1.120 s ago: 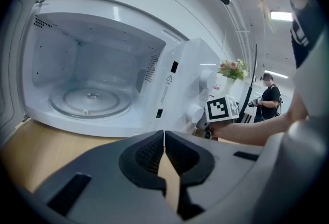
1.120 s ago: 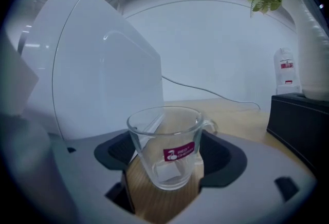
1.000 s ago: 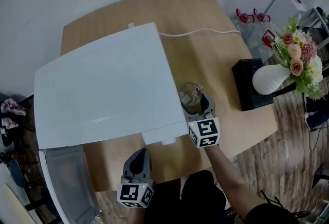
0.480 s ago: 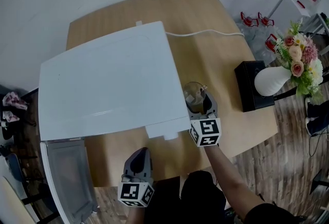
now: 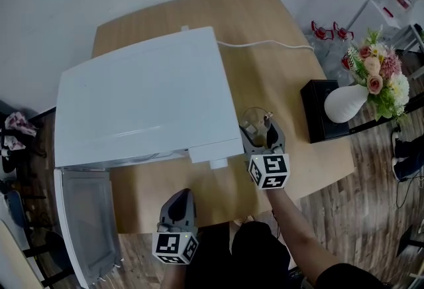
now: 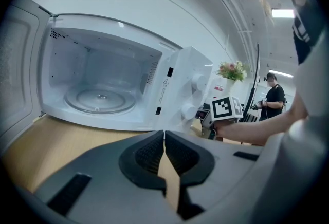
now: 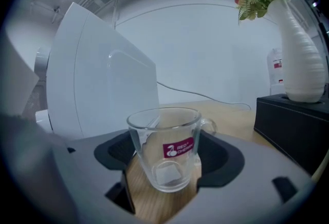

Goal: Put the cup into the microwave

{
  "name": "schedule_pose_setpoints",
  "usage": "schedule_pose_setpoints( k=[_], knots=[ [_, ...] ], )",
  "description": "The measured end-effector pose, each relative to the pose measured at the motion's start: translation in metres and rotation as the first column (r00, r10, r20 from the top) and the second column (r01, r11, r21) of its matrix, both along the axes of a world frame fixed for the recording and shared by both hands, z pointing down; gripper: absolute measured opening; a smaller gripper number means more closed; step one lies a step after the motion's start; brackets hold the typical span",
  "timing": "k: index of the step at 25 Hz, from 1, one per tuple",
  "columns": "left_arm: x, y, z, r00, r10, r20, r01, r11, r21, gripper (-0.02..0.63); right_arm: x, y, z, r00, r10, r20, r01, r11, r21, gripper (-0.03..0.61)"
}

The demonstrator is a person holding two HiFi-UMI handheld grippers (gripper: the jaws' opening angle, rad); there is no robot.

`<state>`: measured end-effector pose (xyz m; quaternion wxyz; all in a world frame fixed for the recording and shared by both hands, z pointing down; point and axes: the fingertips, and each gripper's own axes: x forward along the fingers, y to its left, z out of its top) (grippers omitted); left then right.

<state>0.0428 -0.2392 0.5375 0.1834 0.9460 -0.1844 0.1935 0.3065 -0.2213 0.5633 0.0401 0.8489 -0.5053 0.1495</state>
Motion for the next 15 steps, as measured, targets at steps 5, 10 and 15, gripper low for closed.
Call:
schedule_pose_setpoints(
  k=[5, 10, 15],
  knots=[
    [-0.006, 0.011, -0.003, 1.0, -0.007, -0.005, 0.007, 1.0, 0.008, 0.006, -0.006, 0.013, -0.008, 1.0, -0.009, -0.013, 0.009, 1.0, 0.003, 0.351],
    [-0.014, 0.022, -0.007, 1.0, -0.02, -0.008, 0.02, 1.0, 0.01, 0.006, -0.011, 0.026, -0.017, 1.0, -0.013, -0.024, 0.013, 1.0, 0.003, 0.35],
    [-0.019, 0.031, -0.009, 1.0, -0.026, -0.014, 0.026, 1.0, 0.016, 0.006, -0.019, 0.04, -0.024, 0.999, -0.023, -0.03, 0.023, 1.0, 0.005, 0.351]
  ],
)
